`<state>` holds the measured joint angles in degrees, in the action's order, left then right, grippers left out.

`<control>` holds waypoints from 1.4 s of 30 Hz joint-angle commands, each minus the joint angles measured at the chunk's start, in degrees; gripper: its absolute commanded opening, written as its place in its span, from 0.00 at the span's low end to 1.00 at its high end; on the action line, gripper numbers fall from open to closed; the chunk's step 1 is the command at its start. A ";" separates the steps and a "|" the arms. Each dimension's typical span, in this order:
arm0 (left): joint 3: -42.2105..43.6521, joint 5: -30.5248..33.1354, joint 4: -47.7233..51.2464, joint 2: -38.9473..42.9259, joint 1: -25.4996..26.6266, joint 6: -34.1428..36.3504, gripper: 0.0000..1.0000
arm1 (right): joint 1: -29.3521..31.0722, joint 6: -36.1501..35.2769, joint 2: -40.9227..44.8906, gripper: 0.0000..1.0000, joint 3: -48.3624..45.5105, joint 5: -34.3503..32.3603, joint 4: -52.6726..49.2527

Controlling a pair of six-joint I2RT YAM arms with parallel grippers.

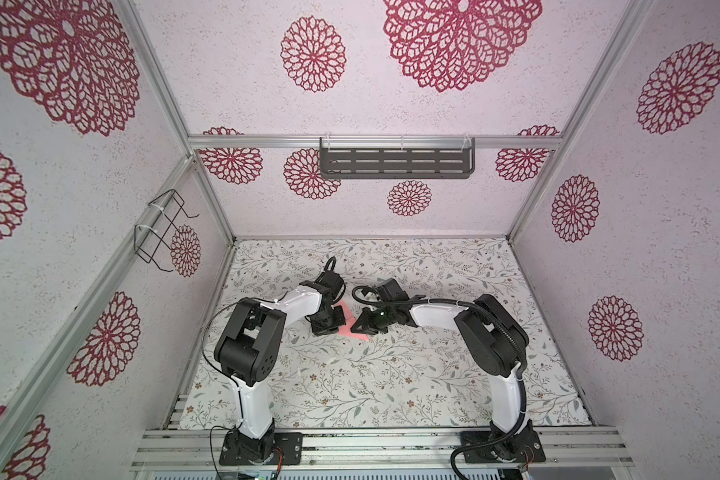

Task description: Fold a paper plane with a square sheet of paper (pick it up from the middle)

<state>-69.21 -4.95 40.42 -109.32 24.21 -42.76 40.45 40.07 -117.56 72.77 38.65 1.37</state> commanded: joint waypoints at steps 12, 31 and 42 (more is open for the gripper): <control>2.63 2.60 3.42 -2.64 -0.69 -2.95 0.00 | 0.95 0.98 -6.34 0.03 7.34 0.22 -6.27; 4.01 2.65 3.26 -2.66 -1.54 -3.47 0.00 | -2.25 -3.29 0.39 0.05 -3.50 -5.60 -13.81; 1.93 -1.64 -1.34 0.41 -1.57 -2.24 0.06 | -4.85 -5.78 8.81 0.09 -9.84 -8.69 -12.53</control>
<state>-68.47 -6.55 39.40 -108.90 23.38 -45.41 36.07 36.58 -111.98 64.01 34.35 -8.73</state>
